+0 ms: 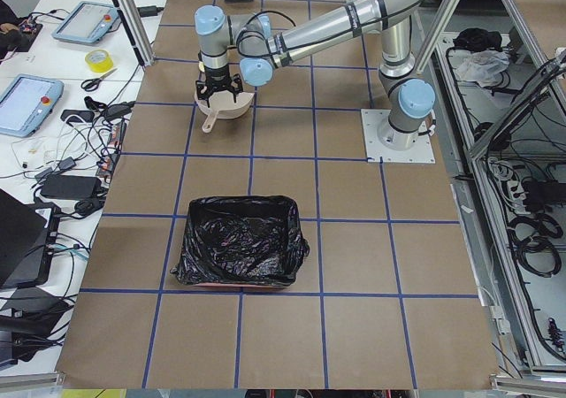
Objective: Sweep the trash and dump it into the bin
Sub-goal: 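Lower the left gripper to the dustpan handle while the right descends to the brush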
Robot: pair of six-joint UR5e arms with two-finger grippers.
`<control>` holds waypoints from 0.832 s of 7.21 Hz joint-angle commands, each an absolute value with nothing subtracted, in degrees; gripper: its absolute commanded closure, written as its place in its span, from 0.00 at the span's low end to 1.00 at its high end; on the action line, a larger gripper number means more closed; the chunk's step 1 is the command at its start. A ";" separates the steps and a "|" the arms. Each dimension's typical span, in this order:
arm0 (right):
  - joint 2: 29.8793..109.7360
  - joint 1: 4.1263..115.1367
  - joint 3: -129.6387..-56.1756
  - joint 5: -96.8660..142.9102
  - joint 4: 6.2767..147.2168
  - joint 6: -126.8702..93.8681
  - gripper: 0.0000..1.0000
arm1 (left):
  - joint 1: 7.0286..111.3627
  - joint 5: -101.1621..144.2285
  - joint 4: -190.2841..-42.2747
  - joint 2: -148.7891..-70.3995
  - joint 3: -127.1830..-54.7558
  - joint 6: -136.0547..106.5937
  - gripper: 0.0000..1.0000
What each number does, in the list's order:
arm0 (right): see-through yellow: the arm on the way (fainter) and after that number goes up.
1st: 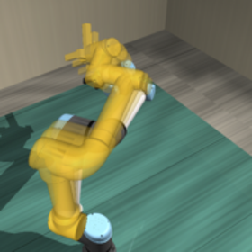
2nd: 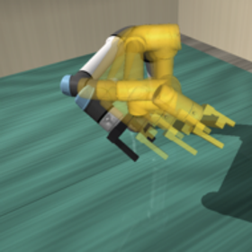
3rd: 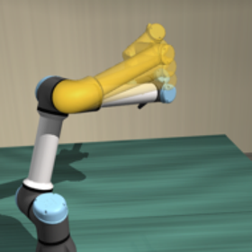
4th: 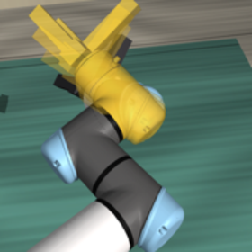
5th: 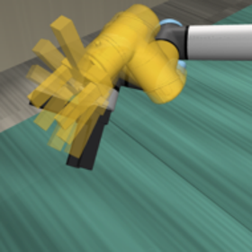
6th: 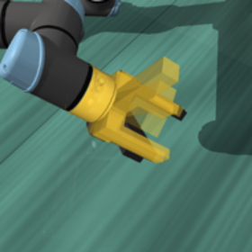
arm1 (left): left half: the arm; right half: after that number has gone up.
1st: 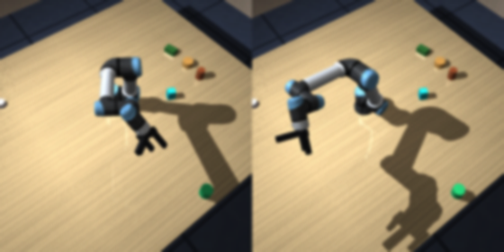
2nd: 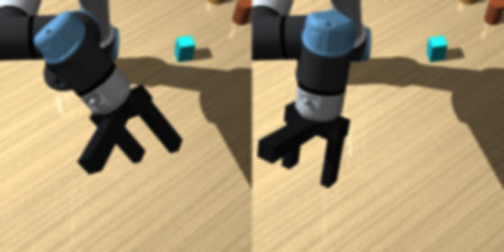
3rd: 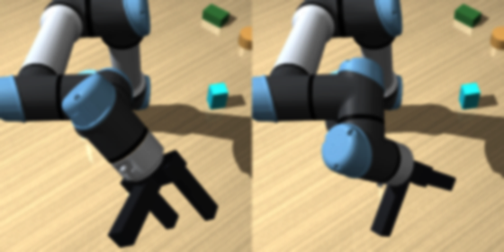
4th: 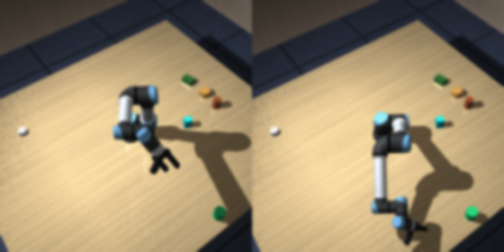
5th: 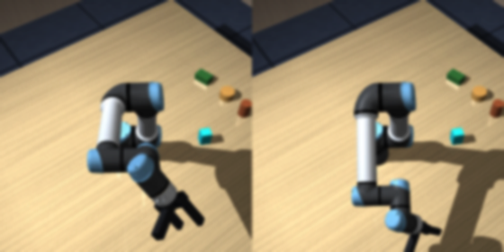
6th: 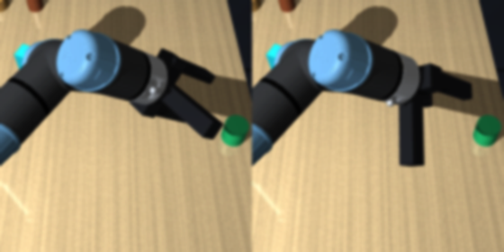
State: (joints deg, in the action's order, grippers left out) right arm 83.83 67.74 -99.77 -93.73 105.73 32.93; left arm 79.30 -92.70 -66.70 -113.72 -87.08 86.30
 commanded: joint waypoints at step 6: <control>72.60 67.50 -104.93 -94.83 115.83 36.83 0.00 | 79.63 -92.81 -65.83 -121.90 -82.88 98.44 0.04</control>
State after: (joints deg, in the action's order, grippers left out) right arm 73.51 67.50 -103.67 -94.56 114.18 36.92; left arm 79.57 -92.80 -65.85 -121.55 -83.12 98.18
